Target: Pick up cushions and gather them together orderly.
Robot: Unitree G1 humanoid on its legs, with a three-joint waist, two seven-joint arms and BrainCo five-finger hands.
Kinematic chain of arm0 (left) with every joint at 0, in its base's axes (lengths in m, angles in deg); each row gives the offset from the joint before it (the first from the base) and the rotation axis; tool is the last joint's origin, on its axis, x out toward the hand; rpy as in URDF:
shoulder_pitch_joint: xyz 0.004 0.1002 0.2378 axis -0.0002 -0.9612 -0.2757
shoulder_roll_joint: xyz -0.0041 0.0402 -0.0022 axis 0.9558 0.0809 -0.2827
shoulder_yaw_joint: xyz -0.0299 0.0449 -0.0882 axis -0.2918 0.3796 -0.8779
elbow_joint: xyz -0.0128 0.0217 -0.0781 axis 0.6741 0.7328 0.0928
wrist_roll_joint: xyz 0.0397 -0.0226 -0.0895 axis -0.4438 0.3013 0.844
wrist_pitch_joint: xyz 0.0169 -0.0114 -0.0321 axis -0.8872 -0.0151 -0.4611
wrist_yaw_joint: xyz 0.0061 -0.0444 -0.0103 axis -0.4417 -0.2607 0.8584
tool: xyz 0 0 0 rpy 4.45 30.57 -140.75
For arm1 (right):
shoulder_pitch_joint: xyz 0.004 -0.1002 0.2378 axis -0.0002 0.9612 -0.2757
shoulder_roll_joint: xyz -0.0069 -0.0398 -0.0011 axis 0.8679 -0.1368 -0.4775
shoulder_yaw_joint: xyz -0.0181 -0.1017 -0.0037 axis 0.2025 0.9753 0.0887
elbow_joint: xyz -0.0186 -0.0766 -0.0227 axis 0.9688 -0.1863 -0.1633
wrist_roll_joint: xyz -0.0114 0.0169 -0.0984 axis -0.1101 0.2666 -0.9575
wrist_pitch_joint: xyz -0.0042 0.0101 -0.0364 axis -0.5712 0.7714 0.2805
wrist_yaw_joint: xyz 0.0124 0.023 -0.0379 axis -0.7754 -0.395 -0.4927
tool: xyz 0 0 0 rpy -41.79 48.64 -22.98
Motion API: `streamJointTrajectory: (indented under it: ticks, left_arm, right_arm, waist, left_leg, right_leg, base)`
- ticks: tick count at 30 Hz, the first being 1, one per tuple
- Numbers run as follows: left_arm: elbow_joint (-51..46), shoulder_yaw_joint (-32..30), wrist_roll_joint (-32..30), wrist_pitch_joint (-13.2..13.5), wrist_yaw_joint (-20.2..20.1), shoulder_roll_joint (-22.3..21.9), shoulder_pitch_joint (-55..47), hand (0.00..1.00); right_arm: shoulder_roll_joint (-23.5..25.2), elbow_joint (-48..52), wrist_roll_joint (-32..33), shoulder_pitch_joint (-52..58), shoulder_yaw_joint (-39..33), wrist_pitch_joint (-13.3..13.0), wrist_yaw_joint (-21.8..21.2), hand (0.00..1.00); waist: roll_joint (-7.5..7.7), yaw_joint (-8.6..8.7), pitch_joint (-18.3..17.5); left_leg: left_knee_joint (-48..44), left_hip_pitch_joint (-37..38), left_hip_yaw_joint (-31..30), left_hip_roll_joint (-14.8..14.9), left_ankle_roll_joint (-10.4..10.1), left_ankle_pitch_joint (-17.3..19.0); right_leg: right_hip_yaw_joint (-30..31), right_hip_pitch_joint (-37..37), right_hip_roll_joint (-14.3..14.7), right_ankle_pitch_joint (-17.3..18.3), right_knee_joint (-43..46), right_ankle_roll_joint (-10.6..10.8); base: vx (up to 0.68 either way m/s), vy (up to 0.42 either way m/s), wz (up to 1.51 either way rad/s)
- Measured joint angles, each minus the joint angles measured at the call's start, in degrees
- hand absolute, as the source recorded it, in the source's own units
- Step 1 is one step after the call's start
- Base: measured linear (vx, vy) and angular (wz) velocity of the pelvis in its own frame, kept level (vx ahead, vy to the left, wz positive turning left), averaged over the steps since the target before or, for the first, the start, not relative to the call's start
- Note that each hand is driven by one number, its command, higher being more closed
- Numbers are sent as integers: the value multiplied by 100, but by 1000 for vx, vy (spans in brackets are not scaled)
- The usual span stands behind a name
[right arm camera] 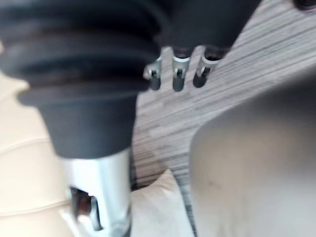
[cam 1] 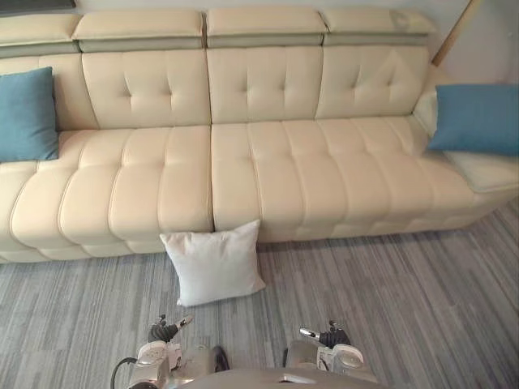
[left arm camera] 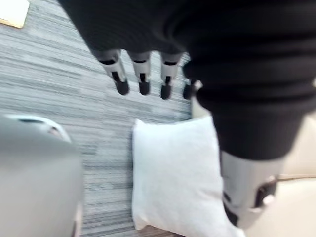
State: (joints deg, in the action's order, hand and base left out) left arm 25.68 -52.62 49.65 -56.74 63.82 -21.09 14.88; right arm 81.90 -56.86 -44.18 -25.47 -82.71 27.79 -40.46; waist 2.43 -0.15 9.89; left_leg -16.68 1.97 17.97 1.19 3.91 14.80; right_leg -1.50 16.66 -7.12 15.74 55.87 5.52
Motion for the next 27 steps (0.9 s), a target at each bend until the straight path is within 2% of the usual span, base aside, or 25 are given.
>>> streamJointTrajectory:
  ticks: [1, 3, 4, 5, 6, 8, 9, 10, 11, 12, 14, 16, 19, 20, 21, 22, 24, 25, 26, 27]
  left_arm:
    - [11, -9, -7, -2, 3, -19, 4, 0]
    - [20, -14, -71, -5, -4, -43, 21, 0]
    - [19, -52, -132, -5, -27, -52, -17, 0]
    - [66, -125, -193, -11, -34, -126, 45, 0]
    - [130, -146, -262, -6, -49, -290, 49, 0]
    - [135, -154, -353, -7, -54, -437, 49, 0]
    - [135, -156, -387, -9, -58, -457, 56, 0]
    - [133, -154, -459, -11, -73, -502, 88, 0]
    - [125, -155, -468, -10, -82, -517, 107, 0]
    - [41, -163, -497, -9, -136, -547, 119, 0]
    - [-10, -169, -496, -7, -141, -572, 92, 0]
    - [-36, -167, -496, -8, -142, -590, 97, 0]
    - [-37, -178, -495, -6, -134, -589, 127, 0]
    - [-14, -178, -495, -6, -124, -588, 150, 0]
    - [48, -164, -495, -5, -115, -593, 165, 0]
    - [61, -158, -495, -4, -116, -587, 182, 0]
    - [199, -111, -497, -8, -105, -393, 246, 0]
    - [206, -111, -498, -8, -103, -354, 243, 0]
    - [258, -106, -511, -9, -103, -268, 254, 0]
    - [270, -101, -511, -9, -103, -236, 251, 0]
  right_arm:
    - [0, 12, 18, -14, -4, -46, 1, 0]
    - [1, 18, 67, -13, -5, -77, 3, 0]
    - [12, 6, 69, 41, 1, -74, 5, 0]
    - [7, 4, 131, 38, -24, -81, -2, 0]
    - [-113, -21, 125, 44, -65, -73, 3, 0]
    - [-232, -15, 127, 8, -75, -75, 2, 0]
    - [-245, -22, 125, 0, -73, -72, 3, 0]
    - [-252, -45, 122, 1, -74, -64, 8, 0]
    - [-253, -65, 122, 1, -74, -58, 10, 0]
    - [-270, -139, 108, -2, -66, -10, 16, 0]
    - [-278, -241, 105, -35, -78, 16, 36, 0]
    - [-272, -245, 64, -36, -81, 62, 54, 0]
    - [-267, -245, 54, -36, -121, 95, 56, 0]
    - [-259, -250, 55, -36, -167, 114, 56, 0]
    - [-266, -245, 56, -39, -173, 123, 57, 0]
    - [-255, -250, 53, -52, -177, 121, 56, 0]
    - [-54, -274, 45, -27, -178, 134, 51, 0]
    - [-12, -283, 23, -22, -177, 139, 50, 0]
    - [28, -332, -48, -16, -146, 164, 32, 0]
    - [51, -389, -50, -21, -148, 169, 30, 0]
  waist:
    - [-9, 45, 7]
    - [-5, 81, 1]
    - [79, 91, -46]
    - [80, 92, -66]
    - [-187, 41, -166]
    - [-427, 72, -163]
    - [-468, 79, -169]
    - [-452, 108, -131]
    - [-470, 108, -120]
    - [-443, 58, -72]
    - [-474, 49, -80]
    - [-461, 71, -81]
    - [-452, 16, -79]
    - [-448, 8, -80]
    - [-479, 16, -105]
    - [-464, 8, -108]
    - [-171, 58, -241]
    - [-166, 46, -244]
    - [-52, 13, -312]
    - [-8, -3, -336]
  left_leg:
    - [2, 140, -177, 17, -80, 44]
    - [-1, 279, -453, 22, -243, 167]
    - [-21, 344, -659, -74, -411, 269]
    - [-45, 408, -825, -53, -510, 357]
    - [-6, 426, -866, 163, -595, 342]
    - [-22, 427, -883, 370, -691, 334]
    - [-40, 427, -882, 401, -731, 311]
    - [-396, 363, -870, 526, -913, 217]
    - [-669, 258, -863, 584, -1006, 186]
    - [-1633, -89, -833, 849, -1268, 159]
    - [-2254, -322, -641, 1149, -1206, 205]
    - [-2103, -501, -353, 1521, -994, 305]
    - [-1265, -512, -443, 1671, -958, 279]
    - [-887, -490, -569, 1650, -908, 216]
    - [-321, -458, -727, 1597, -976, -177]
    - [-296, -439, -726, 1554, -1326, -354]
    - [-247, -421, -495, 1213, -1230, -334]
    - [-261, -421, -430, 1174, -1199, -316]
    - [-317, -414, -289, 1097, -1114, -254]
    - [-351, -380, -203, 1061, -1067, -198]
  right_leg:
    - [5, 177, 179, 93, -680, -141]
    - [173, 233, 372, -47, -1802, -285]
    - [325, 117, 376, -713, -2744, -399]
    - [237, 94, 357, -934, -2633, -427]
    - [38, 6, 441, -791, -2644, -542]
    - [-261, -121, 526, -621, -2698, -632]
    - [-299, -154, 544, -585, -2710, -657]
    - [-419, -375, 587, -493, -2844, -716]
    - [-423, -493, 621, -480, -2933, -729]
    - [-429, -798, 693, -466, -3167, -754]
    - [-479, -1045, 756, -467, -3345, -756]
    - [-416, -1246, 765, -456, -3527, -683]
    - [-181, -1247, 695, -447, -3546, -520]
    - [-72, -1223, 645, -451, -3538, -419]
    - [73, -1115, 601, -426, -3481, -248]
    - [139, -1053, 567, -409, -3450, -179]
    - [339, -1092, 251, -618, -3791, 87]
    - [393, -1092, 219, -675, -3883, 126]
    - [485, -1173, 144, -853, -4098, 175]
    - [579, -1204, 120, -957, -4212, 194]
  base:
    - [349, -177, 84]
    - [312, -177, 90]
    - [374, -205, 92]
    - [452, -233, 100]
    - [384, -184, 69]
    - [313, -140, 52]
    - [342, -190, 50]
    - [249, -160, 37]
    - [262, -170, 35]
    - [157, -89, 7]
    - [121, -41, -6]
    - [92, 39, -11]
    - [76, 177, -35]
    - [95, 376, -54]
    - [69, 354, -47]
    - [99, 447, -40]
    - [93, 331, -22]
    - [97, 271, -32]
    - [90, 261, -43]
    - [82, 275, -49]
